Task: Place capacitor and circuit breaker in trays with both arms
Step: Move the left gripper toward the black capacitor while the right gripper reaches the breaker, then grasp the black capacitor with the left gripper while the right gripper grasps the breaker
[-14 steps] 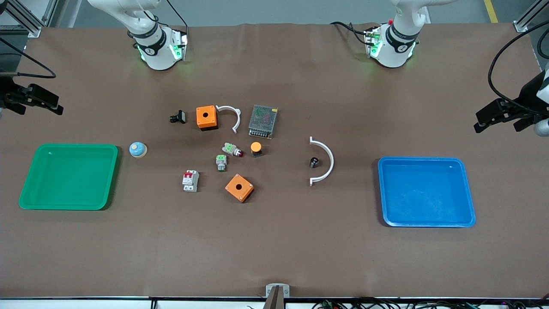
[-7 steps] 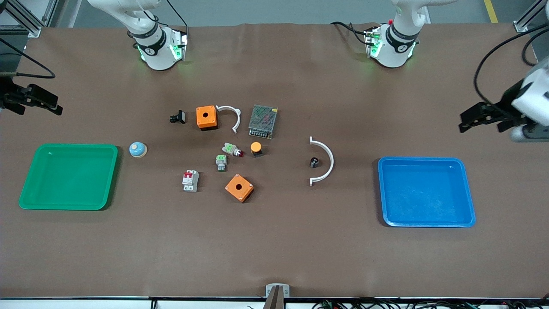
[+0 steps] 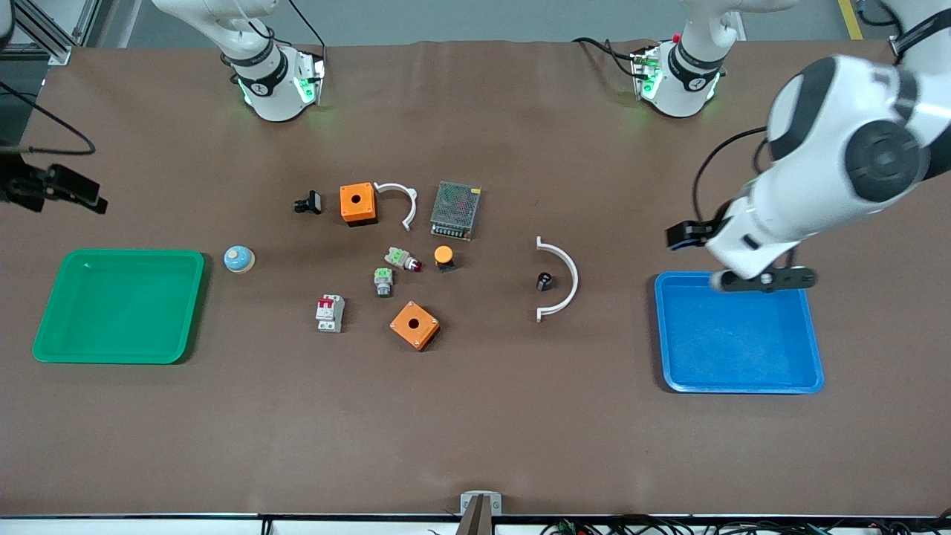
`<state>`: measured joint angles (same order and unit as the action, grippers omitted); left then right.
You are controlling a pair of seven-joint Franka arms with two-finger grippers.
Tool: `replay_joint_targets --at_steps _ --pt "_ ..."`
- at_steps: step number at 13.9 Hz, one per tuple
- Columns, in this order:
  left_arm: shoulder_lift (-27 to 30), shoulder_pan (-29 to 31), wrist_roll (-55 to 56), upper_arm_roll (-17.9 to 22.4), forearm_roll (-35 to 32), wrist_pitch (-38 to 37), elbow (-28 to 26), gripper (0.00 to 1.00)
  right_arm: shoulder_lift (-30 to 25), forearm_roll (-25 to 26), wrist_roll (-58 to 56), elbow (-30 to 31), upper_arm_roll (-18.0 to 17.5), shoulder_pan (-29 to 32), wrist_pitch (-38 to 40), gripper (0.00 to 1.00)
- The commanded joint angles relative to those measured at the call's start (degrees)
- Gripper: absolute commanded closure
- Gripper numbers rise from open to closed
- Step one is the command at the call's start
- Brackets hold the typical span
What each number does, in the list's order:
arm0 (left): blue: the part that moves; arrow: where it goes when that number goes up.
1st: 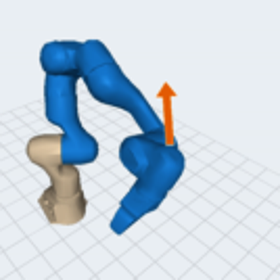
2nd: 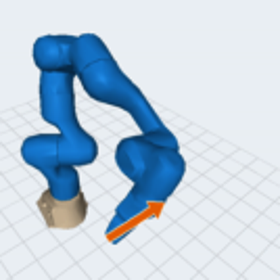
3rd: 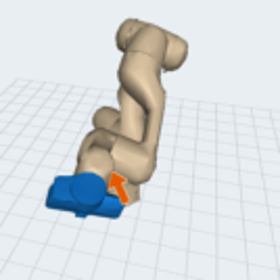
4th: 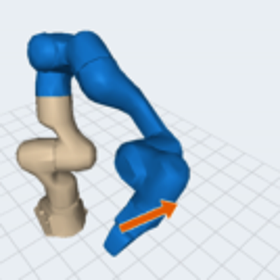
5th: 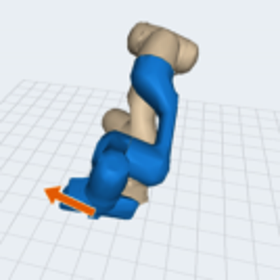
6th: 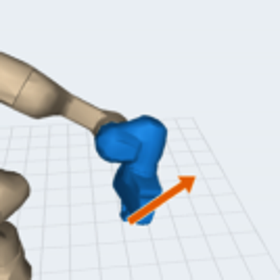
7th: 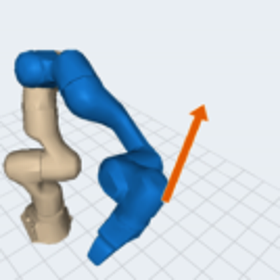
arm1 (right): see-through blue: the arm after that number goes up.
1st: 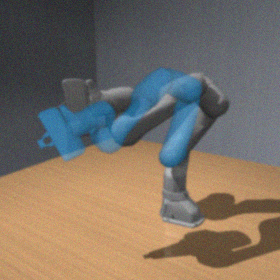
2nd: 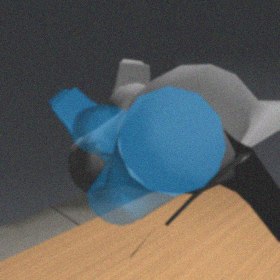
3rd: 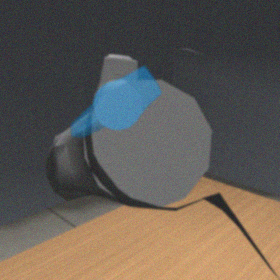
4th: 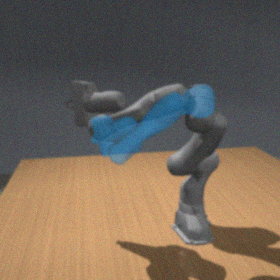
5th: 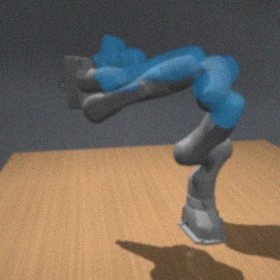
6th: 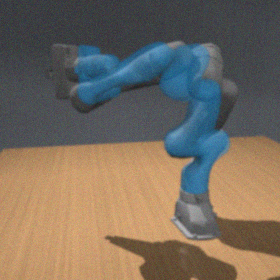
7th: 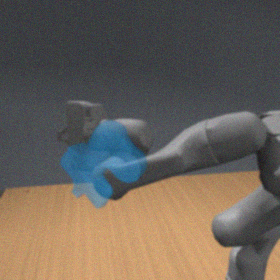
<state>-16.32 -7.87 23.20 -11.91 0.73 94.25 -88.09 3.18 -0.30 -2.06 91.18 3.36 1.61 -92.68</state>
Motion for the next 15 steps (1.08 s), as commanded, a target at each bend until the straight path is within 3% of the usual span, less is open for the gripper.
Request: replay_joint_targets --at_steps 1,6,8,12,15 --pt "-4.4 -4.0 7.4 0.1 0.7 3.6 1.2 0.00 7.7 0.6 -0.8 -2.2 -0.9 0.2 -3.7 0.00" --pt "-10.2 -11.6 21.6 0.2 -0.1 15.6 -2.2 0.00 13.5 -1.0 2.4 -0.8 -1.1 -4.9 -11.7 0.00" --pt "-10.6 -14.2 25.6 0.2 -0.2 21.7 -6.0 0.00 13.7 -4.8 11.2 4.1 -1.1 -8.3 -18.0 0.00" --pt "-12.0 -16.2 28.1 0.3 -0.4 33.2 -12.6 0.00 15.3 -4.8 16.0 14.2 -1.0 -14.4 -33.8 0.00" --pt "-13.9 -16.9 29.4 0.3 -2.6 38.9 -15.2 0.00 20.4 -4.9 16.1 15.2 -1.1 -16.6 -39.5 0.00"
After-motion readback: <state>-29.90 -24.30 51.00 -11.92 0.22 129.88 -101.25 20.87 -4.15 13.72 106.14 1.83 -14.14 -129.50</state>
